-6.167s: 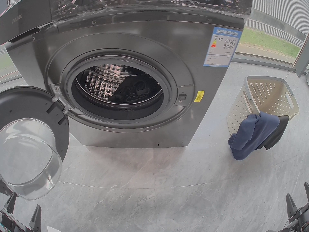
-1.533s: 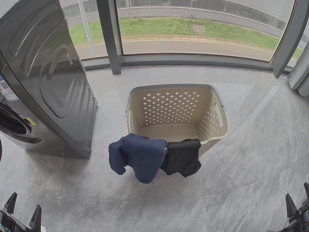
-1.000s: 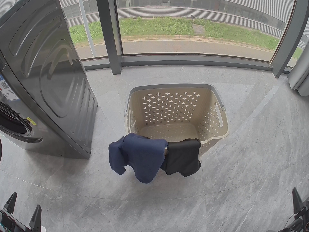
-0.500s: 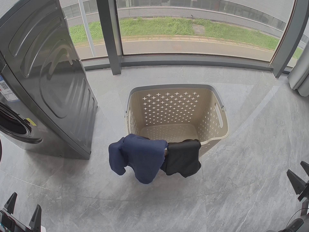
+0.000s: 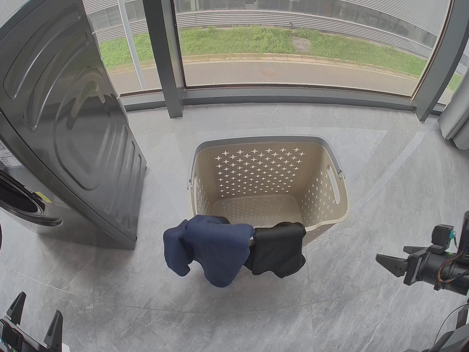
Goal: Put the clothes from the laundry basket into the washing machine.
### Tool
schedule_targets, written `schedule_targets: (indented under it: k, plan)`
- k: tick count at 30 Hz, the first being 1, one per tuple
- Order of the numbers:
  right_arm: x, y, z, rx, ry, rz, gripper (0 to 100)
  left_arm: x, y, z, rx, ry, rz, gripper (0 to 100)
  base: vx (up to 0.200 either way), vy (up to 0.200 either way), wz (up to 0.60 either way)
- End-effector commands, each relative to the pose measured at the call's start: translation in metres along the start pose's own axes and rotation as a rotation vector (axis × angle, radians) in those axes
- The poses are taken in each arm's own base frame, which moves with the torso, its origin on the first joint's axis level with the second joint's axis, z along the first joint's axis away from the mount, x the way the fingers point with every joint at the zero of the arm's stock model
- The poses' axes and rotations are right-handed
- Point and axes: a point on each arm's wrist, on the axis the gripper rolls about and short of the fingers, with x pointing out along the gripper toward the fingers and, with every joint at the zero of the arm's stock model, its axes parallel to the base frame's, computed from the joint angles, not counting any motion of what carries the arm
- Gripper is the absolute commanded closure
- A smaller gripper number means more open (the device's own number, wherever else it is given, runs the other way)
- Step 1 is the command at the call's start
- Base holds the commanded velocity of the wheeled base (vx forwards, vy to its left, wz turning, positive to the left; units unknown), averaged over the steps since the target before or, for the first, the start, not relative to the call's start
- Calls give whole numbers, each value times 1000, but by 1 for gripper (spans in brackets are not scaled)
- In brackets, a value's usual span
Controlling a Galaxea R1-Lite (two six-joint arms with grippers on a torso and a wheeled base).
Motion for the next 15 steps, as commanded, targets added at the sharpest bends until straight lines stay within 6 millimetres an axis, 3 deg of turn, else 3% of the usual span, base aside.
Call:
schedule_targets:
  k: [1, 15]
  plan:
    - [55, 17, -15, -10, 176, 19, 0, 0, 0, -5, -1, 0, 0, 0, 0, 0, 0]
    - [80, 33, -8, 4, 110, 60, 0, 0, 0, -5, -1, 1, 0, 0, 0, 0, 0]
